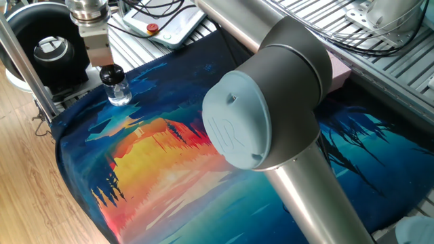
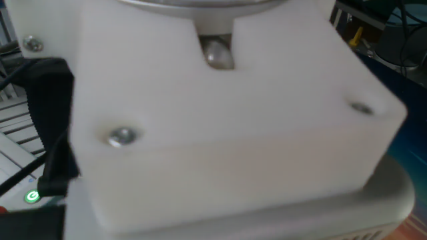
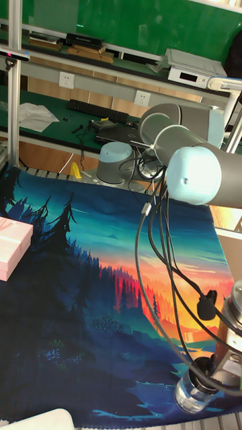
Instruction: Unscrew the lid from the jar
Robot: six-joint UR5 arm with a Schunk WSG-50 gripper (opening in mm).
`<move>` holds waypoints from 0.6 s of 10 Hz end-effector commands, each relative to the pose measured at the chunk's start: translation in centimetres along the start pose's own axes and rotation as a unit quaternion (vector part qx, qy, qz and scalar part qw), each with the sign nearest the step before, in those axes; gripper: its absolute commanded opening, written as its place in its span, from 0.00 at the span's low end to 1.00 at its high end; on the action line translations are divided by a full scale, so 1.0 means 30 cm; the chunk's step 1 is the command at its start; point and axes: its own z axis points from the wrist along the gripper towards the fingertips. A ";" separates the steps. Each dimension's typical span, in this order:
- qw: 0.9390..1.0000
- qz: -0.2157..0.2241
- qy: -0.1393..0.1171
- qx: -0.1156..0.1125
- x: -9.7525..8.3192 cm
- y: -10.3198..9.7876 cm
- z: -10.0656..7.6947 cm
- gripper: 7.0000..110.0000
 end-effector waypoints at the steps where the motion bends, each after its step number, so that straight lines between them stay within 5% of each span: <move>1: 0.997 -0.080 0.008 -0.020 0.013 0.009 -0.011 0.36; 3: 0.996 -0.085 -0.007 -0.026 0.003 0.021 -0.003 0.36; 6: 0.995 -0.092 0.008 -0.025 0.012 0.017 -0.020 0.36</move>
